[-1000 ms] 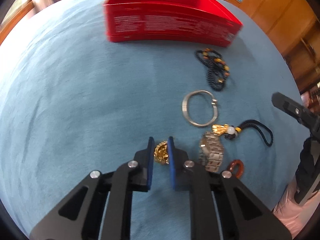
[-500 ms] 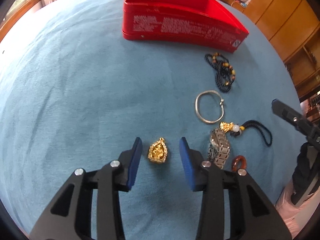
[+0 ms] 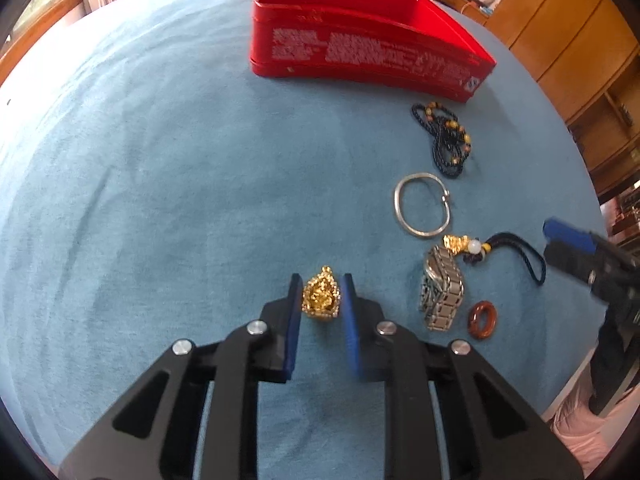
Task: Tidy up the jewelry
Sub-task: 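Close the left tool on the gold pendant while the right tool grasps the reddish-brown ring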
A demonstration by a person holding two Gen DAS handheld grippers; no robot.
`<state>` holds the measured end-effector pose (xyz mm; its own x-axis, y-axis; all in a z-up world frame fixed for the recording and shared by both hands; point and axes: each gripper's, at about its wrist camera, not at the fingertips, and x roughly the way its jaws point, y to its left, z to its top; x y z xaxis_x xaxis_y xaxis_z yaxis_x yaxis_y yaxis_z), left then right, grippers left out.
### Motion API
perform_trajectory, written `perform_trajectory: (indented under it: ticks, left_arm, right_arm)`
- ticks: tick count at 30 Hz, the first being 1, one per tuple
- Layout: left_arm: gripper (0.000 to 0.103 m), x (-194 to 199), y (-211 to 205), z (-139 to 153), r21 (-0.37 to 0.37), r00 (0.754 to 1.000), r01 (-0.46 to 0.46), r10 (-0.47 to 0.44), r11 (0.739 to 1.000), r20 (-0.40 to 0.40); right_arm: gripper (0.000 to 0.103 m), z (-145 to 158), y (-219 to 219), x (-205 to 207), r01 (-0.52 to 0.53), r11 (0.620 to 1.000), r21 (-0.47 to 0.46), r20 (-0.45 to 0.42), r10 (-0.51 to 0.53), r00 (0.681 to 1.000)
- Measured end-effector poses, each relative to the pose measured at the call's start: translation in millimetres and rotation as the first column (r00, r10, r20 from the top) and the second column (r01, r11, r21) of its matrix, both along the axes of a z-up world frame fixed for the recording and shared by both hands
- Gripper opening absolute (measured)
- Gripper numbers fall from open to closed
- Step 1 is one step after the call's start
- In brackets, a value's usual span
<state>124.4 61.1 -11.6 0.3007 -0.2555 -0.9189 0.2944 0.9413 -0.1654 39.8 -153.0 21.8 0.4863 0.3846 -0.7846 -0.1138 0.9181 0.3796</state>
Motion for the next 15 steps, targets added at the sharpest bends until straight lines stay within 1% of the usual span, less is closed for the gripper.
perform_trajectory:
  ticks: [1,2,3,4,7,8,11,15]
  left_arm:
    - [0.018,-2.0,4.0,2.2,-0.006,1.0,-0.001,0.002,1.0,0.004]
    - [0.018,-4.3,12.4,5.3,-0.013,1.0,-0.002,0.002,1.0,0.007]
    - [0.018,-4.9,12.8,7.5,-0.017,1.0,-0.002,0.002,1.0,0.012]
    - [0.018,-5.9,14.4,9.9,-0.02,1.0,-0.003,0.003,1.0,0.018]
    - [0.018,-9.3,20.3,13.4,-0.027,1.0,-0.003,0.003,1.0,0.022]
    - [0.018,-10.2,22.8,14.1,-0.03,1.0,-0.003,0.004,1.0,0.022]
    - [0.018,-12.5,23.1,14.5,-0.038,1.0,0.002,-0.001,0.999,0.022]
    - [0.018,-13.5,19.6,13.0,-0.043,1.0,0.011,-0.011,0.999,0.018]
  right_arm:
    - [0.049,1.1,4.1,-2.1,-0.024,1.0,-0.001,-0.006,0.024,1.0]
    - [0.04,1.8,8.4,-4.1,-0.049,0.999,0.002,-0.014,0.049,0.999]
    - [0.037,1.9,14.4,-7.0,-0.081,0.997,-0.001,-0.027,0.081,0.996]
    - [0.037,0.5,20.5,-9.4,-0.109,0.994,-0.014,-0.044,0.108,0.993]
    - [0.028,-6.2,35.1,-13.8,-0.154,0.987,-0.055,-0.086,0.149,0.985]
    - [0.027,-8.2,37.8,-14.2,-0.164,0.985,-0.059,-0.097,0.158,0.983]
    - [0.027,-14.6,45.9,-13.5,-0.184,0.979,-0.081,-0.124,0.174,0.977]
    - [0.027,-24.1,50.8,-6.6,-0.188,0.977,-0.097,-0.153,0.172,0.973]
